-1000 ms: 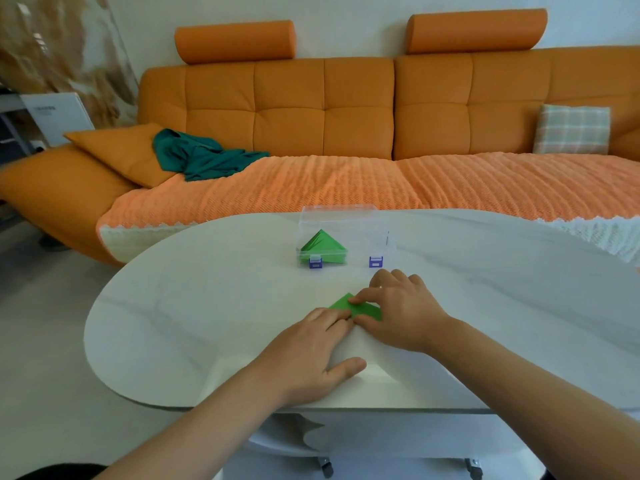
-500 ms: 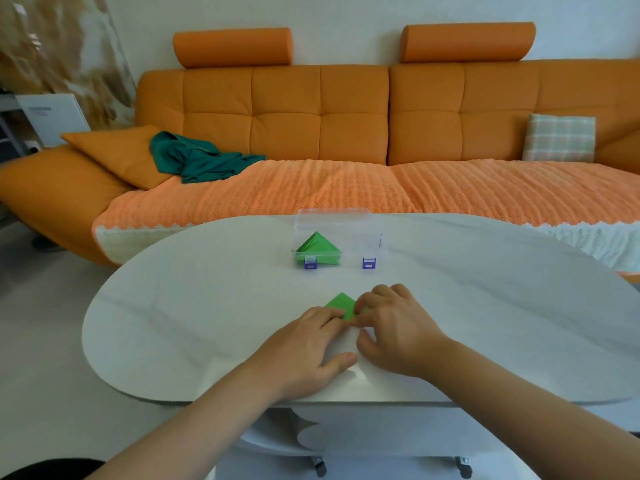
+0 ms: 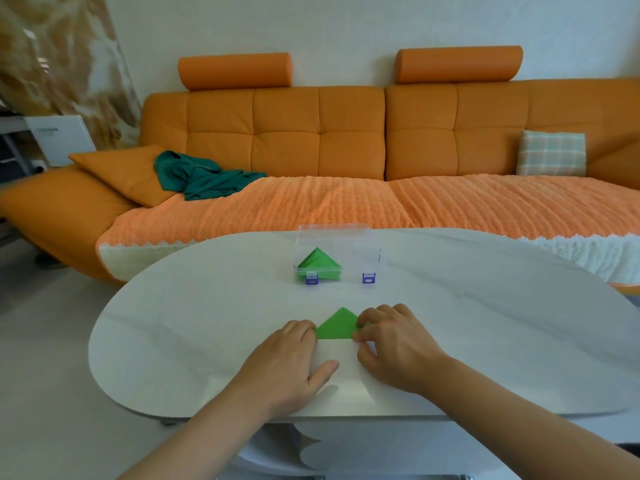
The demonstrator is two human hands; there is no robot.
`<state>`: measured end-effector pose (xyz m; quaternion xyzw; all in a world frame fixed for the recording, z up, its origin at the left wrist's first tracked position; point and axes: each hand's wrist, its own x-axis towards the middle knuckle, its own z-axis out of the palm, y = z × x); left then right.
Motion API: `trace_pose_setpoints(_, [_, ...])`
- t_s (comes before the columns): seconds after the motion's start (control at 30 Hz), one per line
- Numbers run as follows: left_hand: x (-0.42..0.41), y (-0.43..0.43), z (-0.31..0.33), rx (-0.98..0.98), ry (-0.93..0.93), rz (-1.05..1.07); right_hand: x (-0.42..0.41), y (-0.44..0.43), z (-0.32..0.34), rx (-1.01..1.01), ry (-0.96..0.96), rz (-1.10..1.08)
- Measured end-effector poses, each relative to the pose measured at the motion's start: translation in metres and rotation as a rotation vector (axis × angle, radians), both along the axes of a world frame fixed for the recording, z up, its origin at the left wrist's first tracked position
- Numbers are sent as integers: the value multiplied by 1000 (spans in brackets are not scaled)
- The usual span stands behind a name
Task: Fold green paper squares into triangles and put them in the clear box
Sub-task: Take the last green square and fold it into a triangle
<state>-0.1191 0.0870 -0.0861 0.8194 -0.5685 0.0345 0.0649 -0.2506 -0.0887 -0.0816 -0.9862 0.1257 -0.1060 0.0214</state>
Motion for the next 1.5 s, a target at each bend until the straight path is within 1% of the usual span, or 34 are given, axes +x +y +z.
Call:
trace_pose_setpoints(0.17, [6,6,1,-24,-25,43,2,-1,-3,5,-10,-31])
trace_pose_setpoints(0.33, [10,10,-1,-53,29,48,2,-4,-7,19,-23,-42])
trace_pose_setpoints(0.5, [11,10,-1,-222,62,4,7,4,-11,20,-32,-24])
trace_pose_setpoints(0.57, [6,4,0,-202,124,-59,11,7,-12,19,-20,-8])
trace_pose_setpoints(0.63, [2,-1,-3,-133,197,-103,14,10,-11,32,-19,0])
trace_pose_setpoints(0.73, [3,-6,-7,-97,250,-97,16,13,-9,31,-4,8])
trace_pose_setpoints(0.87, [2,-10,-7,-97,198,-78,12,12,-7,-12,27,16])
trace_pose_setpoints(1.07, [3,-13,-7,-38,117,-68,4,4,-6,-32,3,-61])
trace_pose_setpoints(1.37, [6,-14,-8,-64,150,-86,-12,-7,-3,22,-52,-211])
trace_pose_setpoints(1.5, [7,-15,-9,-129,186,-100,-14,-12,-4,20,-69,-193])
